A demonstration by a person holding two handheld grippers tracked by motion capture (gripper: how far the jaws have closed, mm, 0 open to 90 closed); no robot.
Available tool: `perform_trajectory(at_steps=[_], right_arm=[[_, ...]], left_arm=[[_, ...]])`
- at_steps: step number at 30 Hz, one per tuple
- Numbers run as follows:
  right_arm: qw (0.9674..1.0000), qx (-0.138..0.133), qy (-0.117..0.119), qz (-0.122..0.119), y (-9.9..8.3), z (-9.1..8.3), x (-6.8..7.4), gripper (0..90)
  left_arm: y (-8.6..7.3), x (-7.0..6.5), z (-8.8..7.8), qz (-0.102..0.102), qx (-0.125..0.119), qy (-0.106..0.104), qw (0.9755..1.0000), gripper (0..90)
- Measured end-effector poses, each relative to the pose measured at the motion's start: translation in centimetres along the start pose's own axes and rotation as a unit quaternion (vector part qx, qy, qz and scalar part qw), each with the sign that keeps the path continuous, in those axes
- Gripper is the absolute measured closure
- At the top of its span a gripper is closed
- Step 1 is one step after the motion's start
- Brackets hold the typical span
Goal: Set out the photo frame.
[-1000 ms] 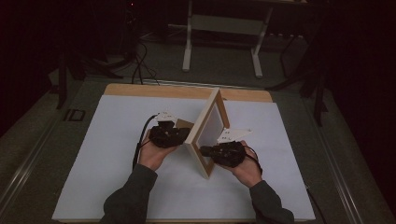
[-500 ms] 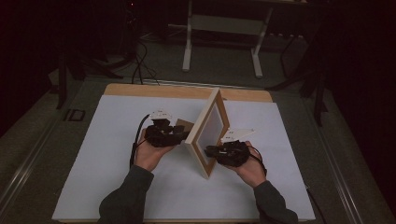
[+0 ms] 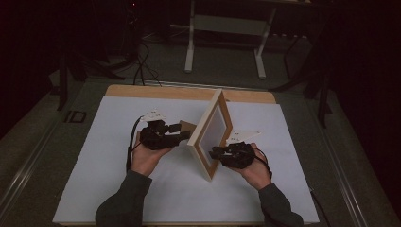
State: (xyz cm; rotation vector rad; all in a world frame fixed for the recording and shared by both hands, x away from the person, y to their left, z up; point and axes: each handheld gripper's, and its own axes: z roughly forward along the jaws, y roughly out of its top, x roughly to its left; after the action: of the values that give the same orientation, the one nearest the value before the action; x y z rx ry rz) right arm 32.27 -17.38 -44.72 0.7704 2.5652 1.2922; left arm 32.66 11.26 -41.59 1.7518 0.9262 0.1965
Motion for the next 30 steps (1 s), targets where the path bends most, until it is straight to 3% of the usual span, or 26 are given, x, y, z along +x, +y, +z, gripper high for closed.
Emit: perform_trajectory(at_steps=[6, 18, 30], right_arm=[[1.0, 0.0, -0.003, 0.004, -0.2, -0.1, -0.2, 73.6], [0.9999, 0.002, -0.006, 0.011, -0.5, -0.1, -0.5, 73.2], [0.9998, 0.001, -0.009, 0.016, -0.6, -0.4, -0.7, 72.8]], left_arm=[[0.3, -0.5, -0.7, -0.018, -0.03, -0.007, 0.9994, 44.3], [0.3, -2.1, -0.1, -0.002, -0.019, -0.031, 0.9993, 31.3], [-0.3, -3.6, 1.5, 0.031, 0.01, -0.026, 0.9991, 29.1]])
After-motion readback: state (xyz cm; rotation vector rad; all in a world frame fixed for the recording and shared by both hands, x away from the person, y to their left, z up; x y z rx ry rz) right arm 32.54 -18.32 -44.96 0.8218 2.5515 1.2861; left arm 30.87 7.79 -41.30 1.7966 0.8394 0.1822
